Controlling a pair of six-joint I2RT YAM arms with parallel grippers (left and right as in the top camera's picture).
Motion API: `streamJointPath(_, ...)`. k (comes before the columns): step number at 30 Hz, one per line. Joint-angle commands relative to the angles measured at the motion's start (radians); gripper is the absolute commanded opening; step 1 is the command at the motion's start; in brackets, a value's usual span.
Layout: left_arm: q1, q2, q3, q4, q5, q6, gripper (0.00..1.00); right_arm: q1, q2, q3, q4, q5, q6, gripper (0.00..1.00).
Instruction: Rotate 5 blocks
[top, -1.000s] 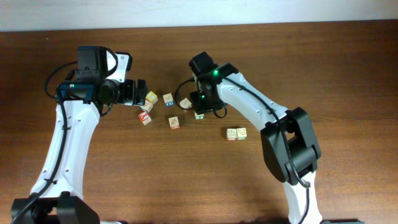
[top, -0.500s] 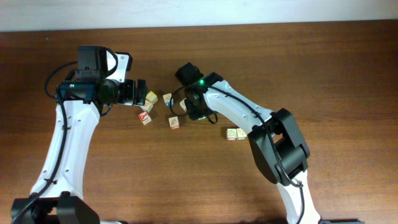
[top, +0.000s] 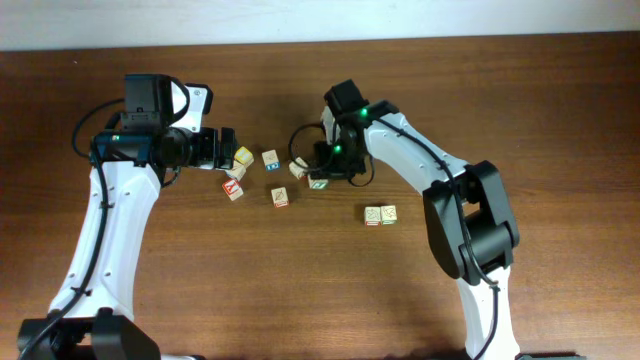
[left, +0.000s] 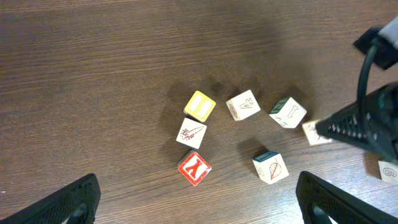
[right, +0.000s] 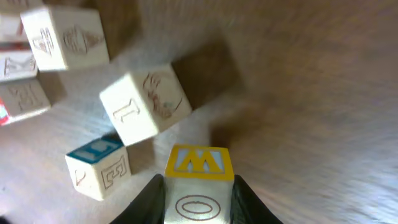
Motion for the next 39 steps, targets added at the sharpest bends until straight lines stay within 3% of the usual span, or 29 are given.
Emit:
streamJointPath(1,0.0,0.003,0.022,0.002,-0.004,-0.013,0.99,-0.03,0.005,-0.024,-0.009,-0.048,0.011,0.27)
streamJointPath(3,0.0,0.003,0.022,0.002,-0.004,-0.013,0.99,-0.051,0.005,-0.024,-0.031,-0.023,0.016,0.28)
streamJointPath(6,0.0,0.003,0.022,0.002,-0.004,-0.013,0.99,-0.056,0.005,-0.024,-0.079,0.107,0.016,0.48)
streamJointPath(9,0.0,0.003,0.022,0.002,-0.004,-0.013,0.99,-0.056,0.005,-0.024,-0.092,0.148,0.016,0.58)
streamJointPath(19,0.0,0.003,0.022,0.002,-0.004,-0.013,0.99,-0.055,-0.095,0.061,-0.22,0.225,0.017,0.59)
streamJointPath(25,0.0,0.003,0.022,0.002,-0.004,-0.013,0.99,-0.052,-0.094,-0.027,-0.2,0.285,-0.035,0.5)
streamJointPath(39,0.0,0.003,0.022,0.002,-0.004,-0.013,0.99,-0.044,-0.094,-0.095,-0.168,0.401,-0.017,0.5)
